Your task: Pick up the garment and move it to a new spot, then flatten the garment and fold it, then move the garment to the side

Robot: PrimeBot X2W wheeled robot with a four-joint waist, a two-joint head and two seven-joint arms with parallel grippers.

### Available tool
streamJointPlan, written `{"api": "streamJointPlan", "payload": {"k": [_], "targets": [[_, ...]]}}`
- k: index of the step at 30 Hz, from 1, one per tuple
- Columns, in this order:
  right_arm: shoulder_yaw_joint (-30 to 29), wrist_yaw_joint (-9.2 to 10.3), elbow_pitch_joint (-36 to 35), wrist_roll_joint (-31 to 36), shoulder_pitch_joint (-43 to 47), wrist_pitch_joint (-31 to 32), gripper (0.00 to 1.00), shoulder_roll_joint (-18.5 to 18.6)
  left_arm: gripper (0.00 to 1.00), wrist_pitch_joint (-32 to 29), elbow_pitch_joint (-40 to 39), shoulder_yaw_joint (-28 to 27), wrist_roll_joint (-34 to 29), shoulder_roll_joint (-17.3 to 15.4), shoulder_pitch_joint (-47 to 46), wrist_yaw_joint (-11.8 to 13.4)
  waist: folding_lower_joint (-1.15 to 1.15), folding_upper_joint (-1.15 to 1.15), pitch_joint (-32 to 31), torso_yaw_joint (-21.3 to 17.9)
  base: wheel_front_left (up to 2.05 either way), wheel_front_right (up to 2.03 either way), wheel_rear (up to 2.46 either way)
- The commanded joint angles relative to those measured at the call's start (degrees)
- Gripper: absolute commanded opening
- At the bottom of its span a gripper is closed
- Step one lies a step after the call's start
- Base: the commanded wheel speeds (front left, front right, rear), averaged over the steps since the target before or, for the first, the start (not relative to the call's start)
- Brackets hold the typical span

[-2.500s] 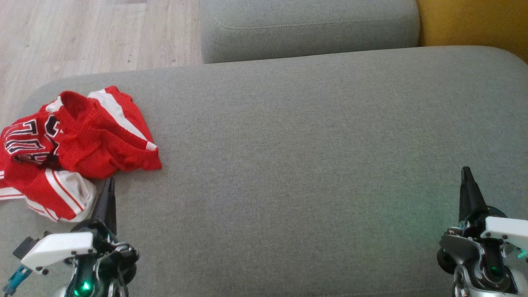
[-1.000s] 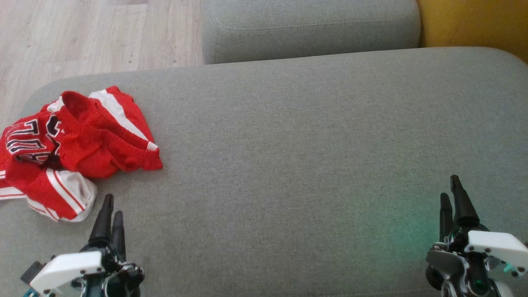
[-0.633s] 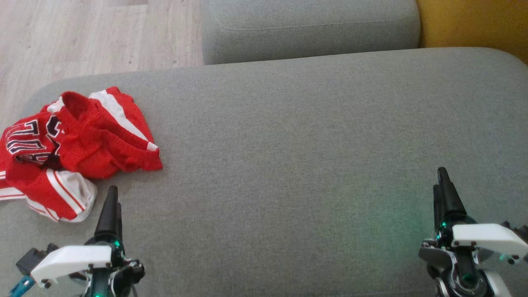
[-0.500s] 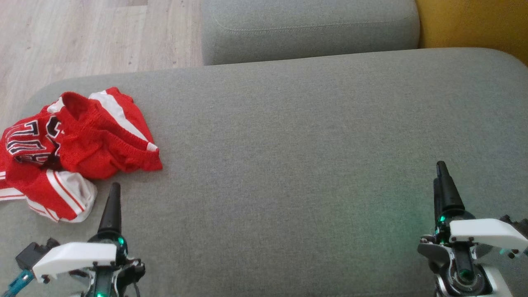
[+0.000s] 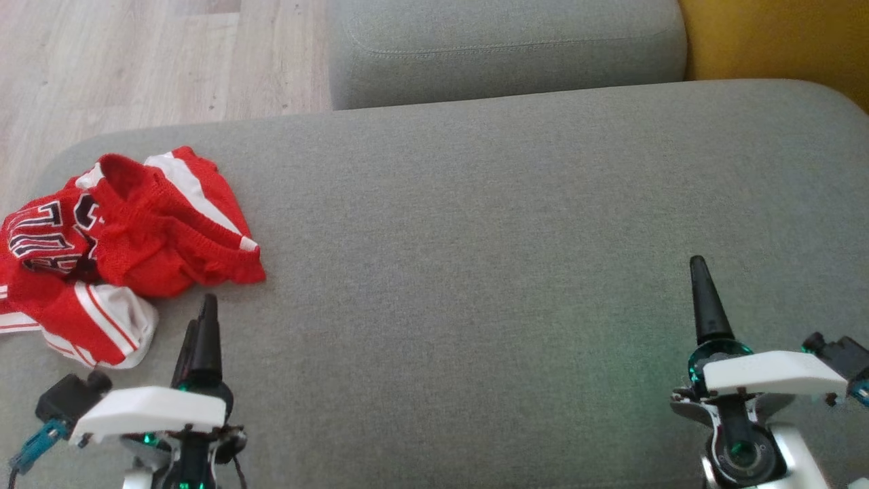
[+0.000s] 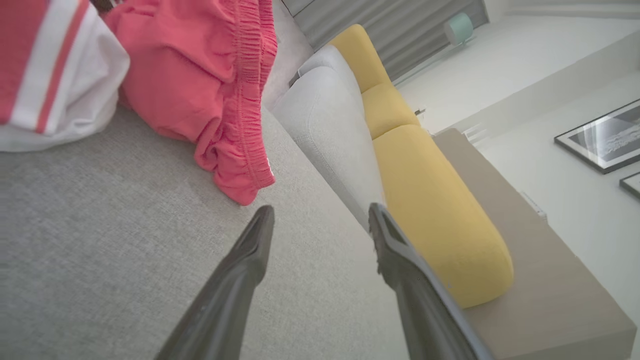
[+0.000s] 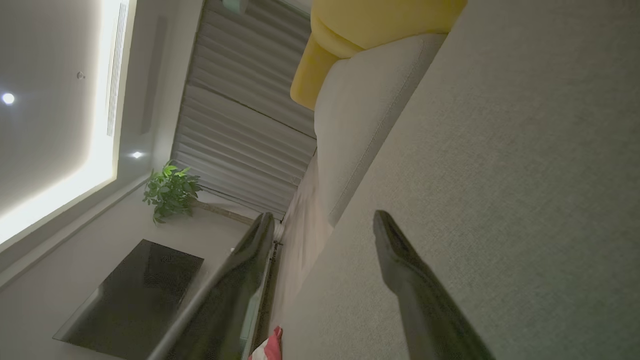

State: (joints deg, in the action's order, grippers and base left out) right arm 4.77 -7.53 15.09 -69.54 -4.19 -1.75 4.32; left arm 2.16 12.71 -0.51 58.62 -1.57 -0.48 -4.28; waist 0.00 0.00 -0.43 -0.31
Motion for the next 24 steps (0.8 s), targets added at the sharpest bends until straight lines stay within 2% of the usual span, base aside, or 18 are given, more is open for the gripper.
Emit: {"api": "streamJointPlan", "payload": {"k": [1, 9, 24], "targets": [[0.96, 0.02, -2.5, 2.28, -3.68, -0.97, 1.0, 1.08, 1.0, 0.68, -2.49, -0.17, -2.78, -0.78, -3.16, 0.52, 0.0, 0.0, 0.0, 0.07, 0.0, 0.0, 0.0], [3.85, 0.02, -2.71, 10.42, -4.51, -2.49, 1.0, 2.01, 1.0, 2.19, -3.43, 1.06, -12.05, -1.07, -3.53, 2.85, 0.0, 0.0, -0.08, 0.29, 0.0, 0.0, 0.0], [6.22, 0.03, -1.21, 22.42, -5.4, -4.86, 1.0, 2.32, 1.0, 4.53, -2.9, 2.07, -21.62, -1.38, -3.6, 4.0, 0.0, 0.0, -0.38, 0.21, 0.0, 0.0, 0.0]]}}
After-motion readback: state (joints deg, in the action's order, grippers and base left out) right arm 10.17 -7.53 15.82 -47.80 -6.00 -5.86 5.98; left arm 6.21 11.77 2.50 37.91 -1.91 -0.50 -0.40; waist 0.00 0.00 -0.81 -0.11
